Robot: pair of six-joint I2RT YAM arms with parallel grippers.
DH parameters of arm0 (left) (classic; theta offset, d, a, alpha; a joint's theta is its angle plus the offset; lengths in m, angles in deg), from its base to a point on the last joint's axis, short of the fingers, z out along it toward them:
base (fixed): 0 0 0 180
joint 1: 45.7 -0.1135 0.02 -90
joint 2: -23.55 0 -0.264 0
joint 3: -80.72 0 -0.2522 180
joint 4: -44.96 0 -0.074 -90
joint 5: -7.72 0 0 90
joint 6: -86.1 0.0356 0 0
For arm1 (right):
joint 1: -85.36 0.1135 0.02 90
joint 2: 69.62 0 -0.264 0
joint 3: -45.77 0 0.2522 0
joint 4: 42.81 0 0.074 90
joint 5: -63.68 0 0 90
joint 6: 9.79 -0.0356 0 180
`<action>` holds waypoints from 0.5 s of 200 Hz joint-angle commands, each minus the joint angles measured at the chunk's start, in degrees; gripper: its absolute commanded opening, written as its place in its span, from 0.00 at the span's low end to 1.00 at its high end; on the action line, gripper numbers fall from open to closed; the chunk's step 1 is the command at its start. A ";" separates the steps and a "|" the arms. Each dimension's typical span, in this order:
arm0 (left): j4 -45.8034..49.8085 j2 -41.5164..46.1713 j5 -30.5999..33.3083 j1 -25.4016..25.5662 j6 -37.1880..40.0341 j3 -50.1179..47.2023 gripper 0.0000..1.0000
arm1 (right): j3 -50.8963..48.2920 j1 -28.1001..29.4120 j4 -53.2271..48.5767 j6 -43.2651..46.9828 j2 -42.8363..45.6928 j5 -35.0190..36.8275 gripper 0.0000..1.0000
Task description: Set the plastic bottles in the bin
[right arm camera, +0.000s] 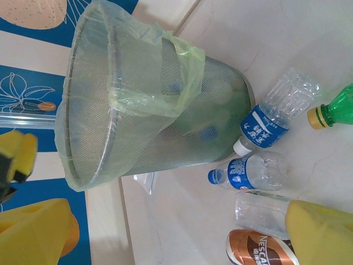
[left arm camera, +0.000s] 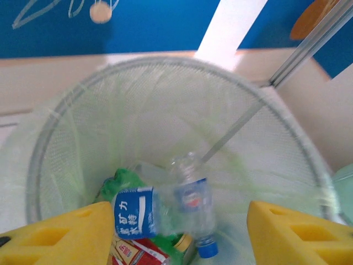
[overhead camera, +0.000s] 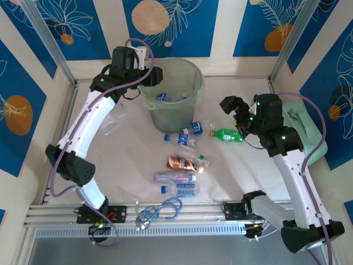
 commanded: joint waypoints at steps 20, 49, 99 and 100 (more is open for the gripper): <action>-6.67 11.63 -3.35 0.01 -4.58 -6.26 0.62 | 0.90 -0.70 -2.50 1.44 -2.23 -0.06 0.99; -12.28 19.77 -8.33 0.01 -7.73 -16.30 0.62 | 0.16 -1.95 -4.83 -0.31 -5.20 1.19 0.97; -18.92 32.38 -15.63 0.01 -14.46 -35.39 0.64 | -4.79 -6.67 -6.63 -4.57 -13.56 0.81 0.94; -19.06 32.50 -15.78 0.01 -14.55 -35.75 0.64 | -4.92 -6.77 -6.51 -4.64 -13.69 0.77 0.94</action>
